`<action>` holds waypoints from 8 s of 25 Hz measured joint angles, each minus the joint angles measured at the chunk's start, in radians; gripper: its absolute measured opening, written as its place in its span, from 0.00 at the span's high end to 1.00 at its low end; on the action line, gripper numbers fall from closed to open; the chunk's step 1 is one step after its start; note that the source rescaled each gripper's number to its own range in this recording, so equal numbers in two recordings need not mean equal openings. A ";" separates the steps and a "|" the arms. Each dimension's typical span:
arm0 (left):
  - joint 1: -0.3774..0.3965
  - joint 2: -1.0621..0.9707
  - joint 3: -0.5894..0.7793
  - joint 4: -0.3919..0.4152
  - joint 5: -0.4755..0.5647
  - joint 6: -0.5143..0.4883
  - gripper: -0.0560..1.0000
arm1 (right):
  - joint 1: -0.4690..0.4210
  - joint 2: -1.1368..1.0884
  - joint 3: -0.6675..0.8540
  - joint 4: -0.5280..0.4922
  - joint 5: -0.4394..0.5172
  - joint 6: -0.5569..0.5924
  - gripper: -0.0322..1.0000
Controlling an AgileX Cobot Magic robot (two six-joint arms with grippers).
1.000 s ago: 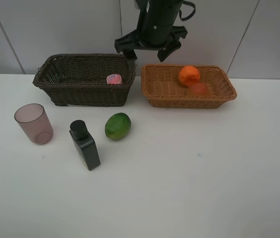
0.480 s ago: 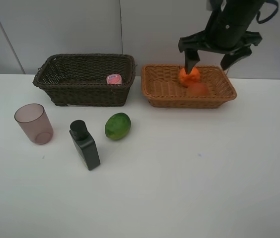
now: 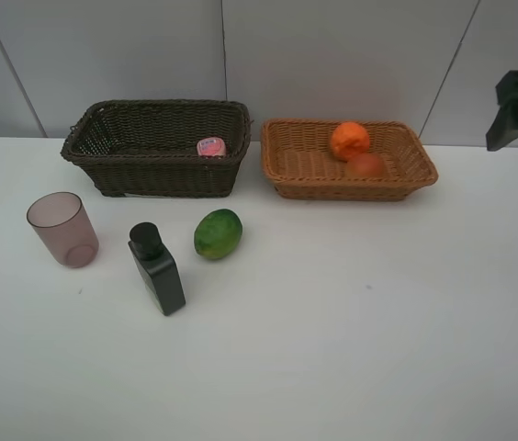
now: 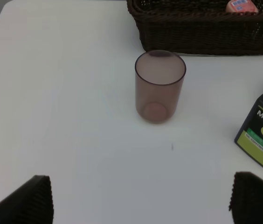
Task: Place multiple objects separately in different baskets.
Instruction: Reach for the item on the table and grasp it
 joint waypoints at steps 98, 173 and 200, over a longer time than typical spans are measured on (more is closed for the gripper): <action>0.000 0.000 0.000 0.000 0.000 0.000 0.02 | -0.133 -1.187 0.507 0.162 0.058 -0.306 0.12; 0.000 0.760 -0.201 0.023 -0.086 0.016 0.02 | -0.133 -1.188 0.507 0.163 0.057 -0.307 0.12; -0.376 1.288 -0.432 0.136 -0.161 -0.048 0.02 | -0.133 -1.187 0.507 0.163 0.057 -0.307 0.12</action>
